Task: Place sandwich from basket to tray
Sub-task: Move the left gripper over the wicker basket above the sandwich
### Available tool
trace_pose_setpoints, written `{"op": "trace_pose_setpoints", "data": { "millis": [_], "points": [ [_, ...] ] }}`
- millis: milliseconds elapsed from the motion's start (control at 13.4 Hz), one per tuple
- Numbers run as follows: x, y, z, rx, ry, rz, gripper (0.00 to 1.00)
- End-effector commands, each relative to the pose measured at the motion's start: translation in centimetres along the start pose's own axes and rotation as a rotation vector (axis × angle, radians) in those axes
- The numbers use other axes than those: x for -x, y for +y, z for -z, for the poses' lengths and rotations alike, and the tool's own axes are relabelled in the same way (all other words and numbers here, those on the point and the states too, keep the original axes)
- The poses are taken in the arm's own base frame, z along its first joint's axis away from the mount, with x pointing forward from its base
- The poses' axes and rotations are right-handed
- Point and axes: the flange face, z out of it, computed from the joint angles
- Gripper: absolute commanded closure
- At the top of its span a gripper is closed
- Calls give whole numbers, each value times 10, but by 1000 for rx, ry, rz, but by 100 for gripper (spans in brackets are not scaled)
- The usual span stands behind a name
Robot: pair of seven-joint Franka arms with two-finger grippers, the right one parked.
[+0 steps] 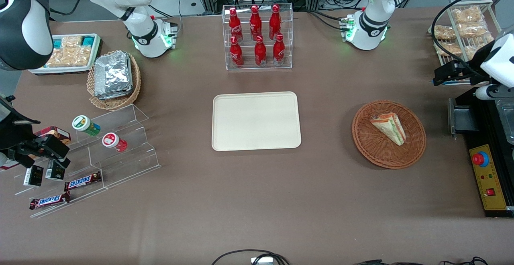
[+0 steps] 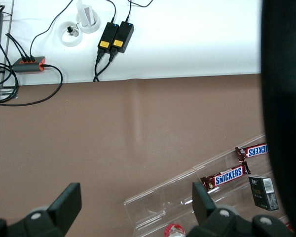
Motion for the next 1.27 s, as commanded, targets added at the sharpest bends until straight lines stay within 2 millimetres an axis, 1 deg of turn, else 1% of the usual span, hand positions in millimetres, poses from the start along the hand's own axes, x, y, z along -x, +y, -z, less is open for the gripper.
{"op": "trace_pose_setpoints", "data": {
  "millis": [0, 149, 224, 299, 373, 448, 597, 672, 821, 896, 1119, 1194],
  "points": [
    [4, 4, 3, 10, -6, -18, 0],
    [1, 2, 7, 2, 11, -18, 0],
    [-4, 2, 6, -4, 14, -29, 0],
    [-6, 0, 2, -21, 16, -36, 0],
    [-10, 3, -9, -29, 5, -40, 0],
    [-14, 3, -25, -32, 17, -38, 0],
    [-21, 3, -65, -43, 38, -28, 0],
    [-23, 2, -87, -43, 36, -18, 0],
    [-30, 1, -141, -40, 48, 43, 0],
    [-29, 3, -169, -38, 59, 62, 0],
    [-22, 3, -228, -33, 70, 123, 0],
    [-19, 1, -244, -31, 82, 131, 0]
  ]
}}
